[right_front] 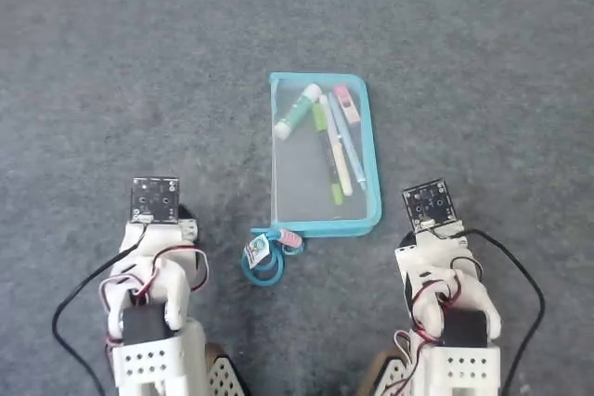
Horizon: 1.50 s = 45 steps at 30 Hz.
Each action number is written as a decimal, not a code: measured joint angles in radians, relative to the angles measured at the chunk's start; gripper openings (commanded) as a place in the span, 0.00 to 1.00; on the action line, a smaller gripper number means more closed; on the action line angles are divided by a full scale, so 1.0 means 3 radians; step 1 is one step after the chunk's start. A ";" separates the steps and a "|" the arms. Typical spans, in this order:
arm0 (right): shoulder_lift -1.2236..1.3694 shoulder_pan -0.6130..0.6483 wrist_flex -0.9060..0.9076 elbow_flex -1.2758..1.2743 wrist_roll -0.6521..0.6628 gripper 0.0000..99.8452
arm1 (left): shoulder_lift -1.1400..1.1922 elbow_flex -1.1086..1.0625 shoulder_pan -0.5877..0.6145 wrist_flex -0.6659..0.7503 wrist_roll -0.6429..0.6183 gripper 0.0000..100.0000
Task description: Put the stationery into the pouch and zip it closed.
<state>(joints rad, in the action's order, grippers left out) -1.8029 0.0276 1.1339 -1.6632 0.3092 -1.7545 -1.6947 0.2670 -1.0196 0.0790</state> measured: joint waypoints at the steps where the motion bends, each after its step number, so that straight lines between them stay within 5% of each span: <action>1: 0.0000 0.0000 0.0087 0.0000 0.0000 0.03 | 0.0000 0.0000 0.0000 -0.0051 0.0000 0.01; 11: 0.0000 0.0005 0.0552 0.0000 0.0000 0.03 | 0.0000 0.0000 0.0000 -0.0537 0.0000 0.01; 45: 0.0000 0.0005 0.0568 0.0000 0.0000 0.03 | 0.0000 0.0000 0.0000 -0.0547 0.0000 0.01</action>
<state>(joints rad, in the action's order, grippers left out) -1.8029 0.0292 1.3042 -1.6632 0.3092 -1.7545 -1.6947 0.2670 -1.1838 0.0790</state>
